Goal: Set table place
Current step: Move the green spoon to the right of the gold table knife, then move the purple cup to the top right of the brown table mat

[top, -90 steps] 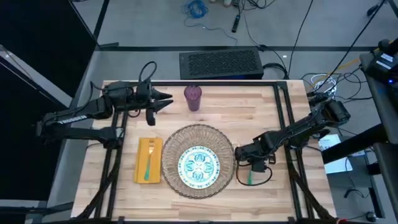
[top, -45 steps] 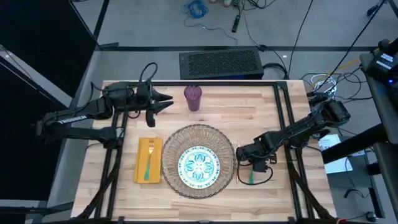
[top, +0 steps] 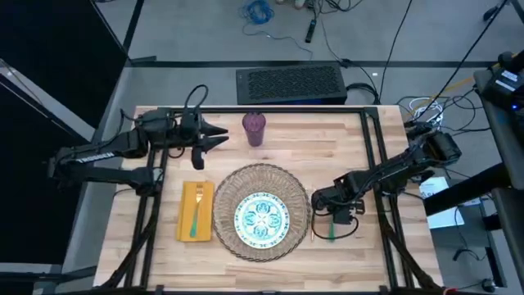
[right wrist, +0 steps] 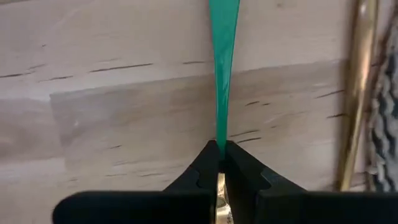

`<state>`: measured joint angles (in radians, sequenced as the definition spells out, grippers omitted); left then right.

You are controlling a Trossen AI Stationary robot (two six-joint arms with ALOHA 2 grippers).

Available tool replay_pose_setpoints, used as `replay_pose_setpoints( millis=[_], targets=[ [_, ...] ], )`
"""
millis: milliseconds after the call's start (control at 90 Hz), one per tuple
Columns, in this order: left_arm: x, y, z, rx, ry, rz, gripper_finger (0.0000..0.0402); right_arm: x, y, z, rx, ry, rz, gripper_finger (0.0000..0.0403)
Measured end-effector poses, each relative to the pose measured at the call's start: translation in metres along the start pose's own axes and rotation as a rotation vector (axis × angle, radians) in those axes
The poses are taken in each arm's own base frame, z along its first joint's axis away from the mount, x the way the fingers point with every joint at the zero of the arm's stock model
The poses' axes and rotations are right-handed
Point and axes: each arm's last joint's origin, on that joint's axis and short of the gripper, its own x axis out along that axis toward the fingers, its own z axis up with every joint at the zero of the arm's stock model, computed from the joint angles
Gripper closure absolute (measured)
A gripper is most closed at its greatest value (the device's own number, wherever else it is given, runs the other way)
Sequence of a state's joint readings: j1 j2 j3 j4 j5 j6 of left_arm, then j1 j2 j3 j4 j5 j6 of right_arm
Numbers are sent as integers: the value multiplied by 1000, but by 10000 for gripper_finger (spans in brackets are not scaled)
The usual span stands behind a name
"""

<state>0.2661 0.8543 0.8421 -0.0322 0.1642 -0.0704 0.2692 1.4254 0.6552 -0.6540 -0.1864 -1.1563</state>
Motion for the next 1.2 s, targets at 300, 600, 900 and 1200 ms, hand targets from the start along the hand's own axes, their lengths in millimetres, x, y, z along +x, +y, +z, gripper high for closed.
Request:
replay_pose_setpoints(
  millis=[300,600,900,1200],
  targets=[
    [0,0,0,0,0,0,314,0,0,0,16,2,1,403],
    [0,0,0,0,0,0,314,0,1,0,47,6,8,367],
    [0,0,0,-1,2,0,314,0,1,-1,46,17,2,334],
    [0,0,0,-1,2,0,314,-18,-10,10,46,79,-31,332]
  ],
)
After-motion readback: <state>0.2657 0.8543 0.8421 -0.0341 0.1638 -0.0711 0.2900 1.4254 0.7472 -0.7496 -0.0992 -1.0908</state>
